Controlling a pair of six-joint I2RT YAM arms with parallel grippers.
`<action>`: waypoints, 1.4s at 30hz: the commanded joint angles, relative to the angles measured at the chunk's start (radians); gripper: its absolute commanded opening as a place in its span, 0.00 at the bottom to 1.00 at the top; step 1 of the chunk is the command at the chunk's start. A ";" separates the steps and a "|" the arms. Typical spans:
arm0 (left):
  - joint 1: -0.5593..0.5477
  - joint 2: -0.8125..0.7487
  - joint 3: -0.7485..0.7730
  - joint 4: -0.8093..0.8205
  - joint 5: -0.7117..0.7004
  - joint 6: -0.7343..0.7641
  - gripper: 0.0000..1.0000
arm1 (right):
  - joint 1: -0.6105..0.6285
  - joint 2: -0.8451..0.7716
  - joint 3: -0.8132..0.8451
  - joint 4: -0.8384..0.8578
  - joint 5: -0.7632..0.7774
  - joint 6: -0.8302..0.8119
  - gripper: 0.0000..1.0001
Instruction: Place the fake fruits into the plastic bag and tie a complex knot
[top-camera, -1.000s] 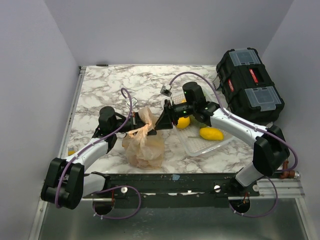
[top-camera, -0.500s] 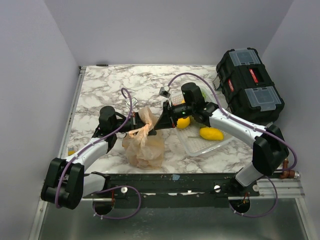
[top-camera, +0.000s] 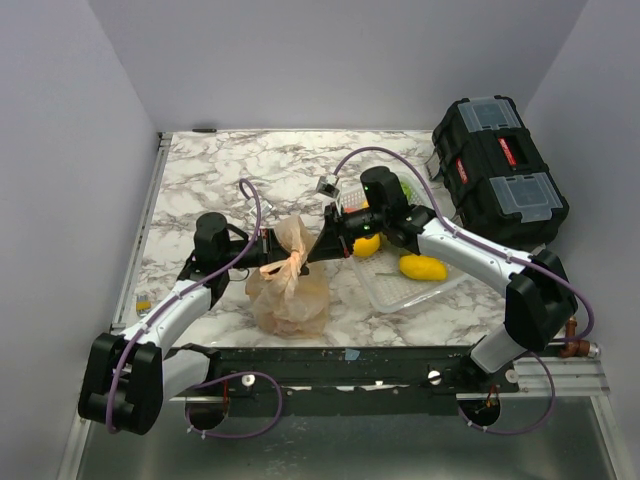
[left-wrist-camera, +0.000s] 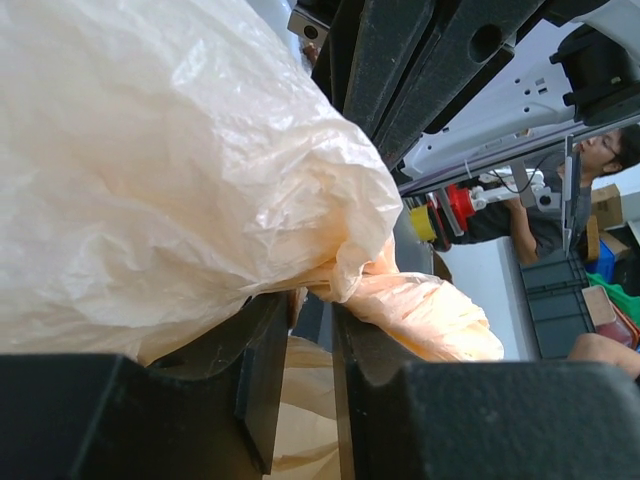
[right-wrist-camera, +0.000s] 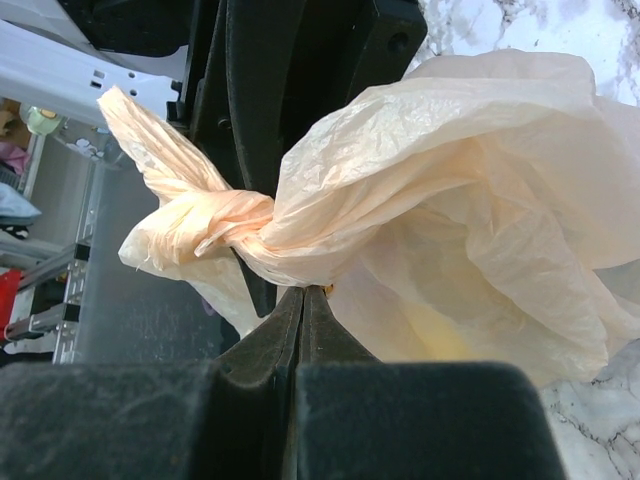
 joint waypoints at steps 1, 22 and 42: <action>0.016 -0.009 0.016 -0.050 0.033 0.046 0.22 | -0.004 -0.020 0.018 -0.004 0.012 -0.020 0.01; 0.023 -0.019 0.012 -0.009 0.038 0.033 0.00 | -0.003 0.012 0.001 0.027 -0.025 0.059 0.26; 0.012 0.011 0.021 0.065 0.030 -0.011 0.00 | 0.021 0.025 -0.037 0.105 -0.007 0.106 0.08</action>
